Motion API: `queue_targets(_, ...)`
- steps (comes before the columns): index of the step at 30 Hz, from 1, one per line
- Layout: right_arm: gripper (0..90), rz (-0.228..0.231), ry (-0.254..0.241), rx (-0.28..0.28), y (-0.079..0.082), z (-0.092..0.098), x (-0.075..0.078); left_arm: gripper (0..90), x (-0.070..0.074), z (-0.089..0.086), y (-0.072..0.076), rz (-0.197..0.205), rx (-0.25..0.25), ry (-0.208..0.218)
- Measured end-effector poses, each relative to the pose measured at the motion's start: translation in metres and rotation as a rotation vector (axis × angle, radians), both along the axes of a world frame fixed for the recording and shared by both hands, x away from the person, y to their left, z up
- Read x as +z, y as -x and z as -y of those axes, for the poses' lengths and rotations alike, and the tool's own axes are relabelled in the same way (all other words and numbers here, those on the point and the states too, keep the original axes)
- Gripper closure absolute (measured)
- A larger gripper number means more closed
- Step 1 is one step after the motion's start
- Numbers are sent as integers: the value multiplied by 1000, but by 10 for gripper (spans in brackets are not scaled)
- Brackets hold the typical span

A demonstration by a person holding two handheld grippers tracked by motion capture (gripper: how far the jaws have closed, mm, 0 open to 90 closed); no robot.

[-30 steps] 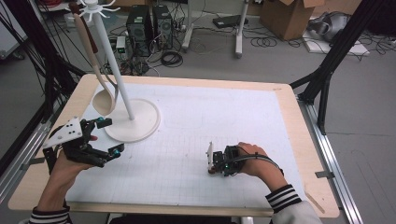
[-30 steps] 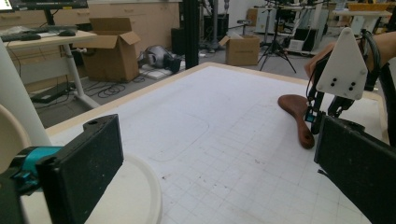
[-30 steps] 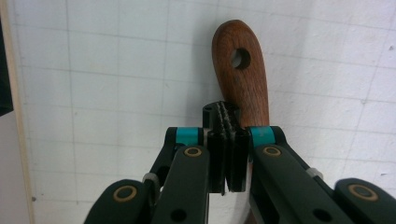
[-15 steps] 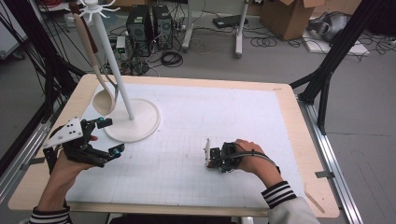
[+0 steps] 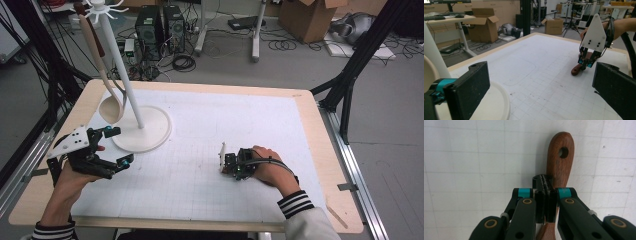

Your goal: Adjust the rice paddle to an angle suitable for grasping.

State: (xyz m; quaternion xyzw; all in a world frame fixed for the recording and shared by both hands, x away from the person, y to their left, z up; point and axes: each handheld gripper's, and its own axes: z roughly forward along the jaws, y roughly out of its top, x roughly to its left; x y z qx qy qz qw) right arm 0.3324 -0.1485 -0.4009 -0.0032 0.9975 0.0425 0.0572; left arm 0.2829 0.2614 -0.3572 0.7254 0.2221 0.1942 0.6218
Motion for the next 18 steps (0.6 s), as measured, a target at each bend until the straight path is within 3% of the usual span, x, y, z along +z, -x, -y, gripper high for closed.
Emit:
queue_targets(9,874,-12,-23,-10,-1,1,2,17,-1,1,0,-3,2,2)
queue_targets(18,733,-16,-106,-58,-1,10,13,17,-2,1,-1,-10,8,-2)
